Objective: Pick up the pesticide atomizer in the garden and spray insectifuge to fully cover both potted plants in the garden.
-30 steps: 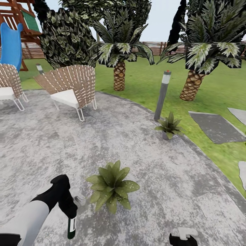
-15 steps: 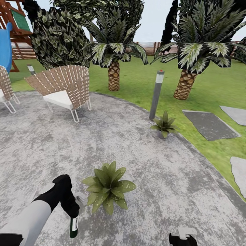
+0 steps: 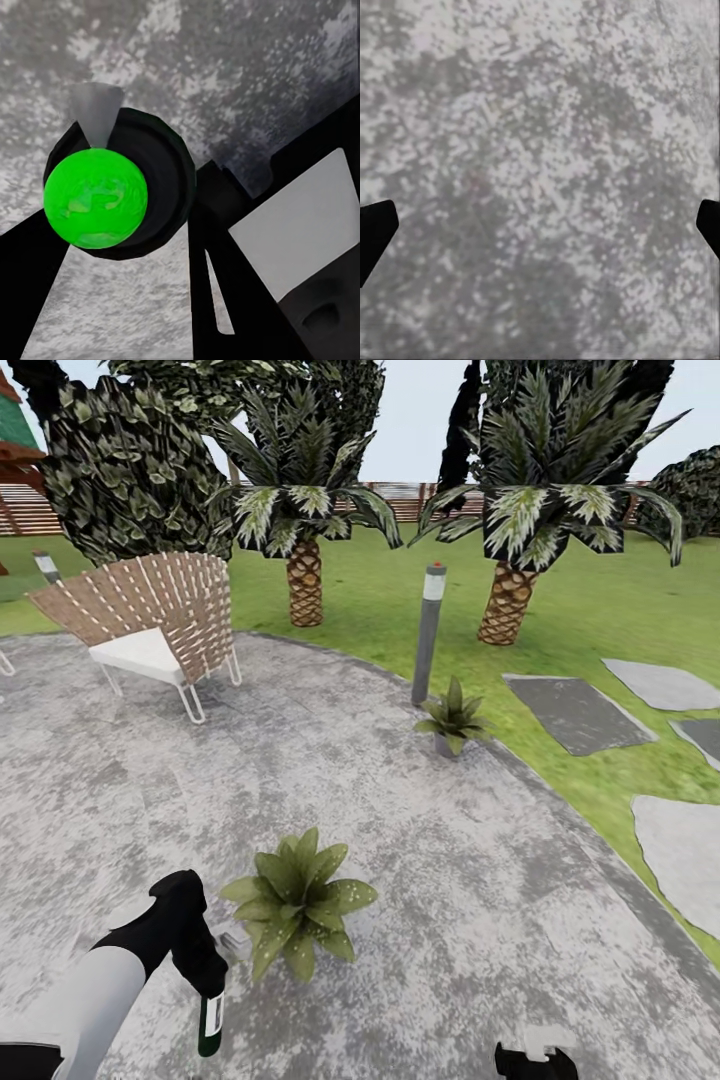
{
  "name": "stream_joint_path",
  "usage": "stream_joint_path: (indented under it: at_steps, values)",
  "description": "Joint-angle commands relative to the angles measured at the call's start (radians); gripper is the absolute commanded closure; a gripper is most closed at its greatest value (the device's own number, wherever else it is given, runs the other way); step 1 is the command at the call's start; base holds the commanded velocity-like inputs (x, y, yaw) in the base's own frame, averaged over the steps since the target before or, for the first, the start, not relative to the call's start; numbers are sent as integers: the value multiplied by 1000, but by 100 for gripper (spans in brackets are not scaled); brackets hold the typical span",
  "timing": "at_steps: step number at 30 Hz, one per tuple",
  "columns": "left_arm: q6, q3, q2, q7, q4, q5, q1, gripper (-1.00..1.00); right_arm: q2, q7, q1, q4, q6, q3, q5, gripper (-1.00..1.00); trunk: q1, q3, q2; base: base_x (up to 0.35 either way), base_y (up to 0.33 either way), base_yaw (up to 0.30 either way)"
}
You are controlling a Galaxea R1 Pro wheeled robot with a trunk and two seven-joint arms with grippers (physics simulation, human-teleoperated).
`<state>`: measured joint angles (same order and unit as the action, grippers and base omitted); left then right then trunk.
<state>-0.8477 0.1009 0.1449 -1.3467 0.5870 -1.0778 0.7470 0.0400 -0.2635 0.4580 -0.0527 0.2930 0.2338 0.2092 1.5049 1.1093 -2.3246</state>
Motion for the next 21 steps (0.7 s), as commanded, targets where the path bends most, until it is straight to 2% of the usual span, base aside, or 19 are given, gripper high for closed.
stream_joint_path:
  at_steps: [1,8,10,13,15,16,21]
  values:
    - [-10,4,1,-8,0,-5,0,100,0,-2,1,0,3,9,10,-100,-1,1,0,-319,0,-110]
    - [-12,3,-7,17,2,-5,0,100,-2,-2,1,-2,3,8,10,-100,-1,1,0,-267,46,-15]
    - [-13,0,-16,23,4,-4,0,100,-2,-2,1,-2,3,8,10,-100,-1,1,0,-96,6,0]
    - [-14,4,-53,25,9,-6,0,100,-2,-2,1,-2,3,8,10,-100,-1,1,0,-25,2,0]
    - [-14,4,-55,26,9,-6,1,100,-2,-2,1,-2,3,8,10,-100,-1,1,0,-6,0,-4]
    - [-14,-1,-48,30,7,-6,1,100,-2,-2,1,-2,3,8,10,-100,-1,1,0,-2,0,-114]
    - [-12,-6,30,52,-3,-3,-3,100,-2,-2,1,-1,3,9,10,-100,-1,1,0,0,0,-226]
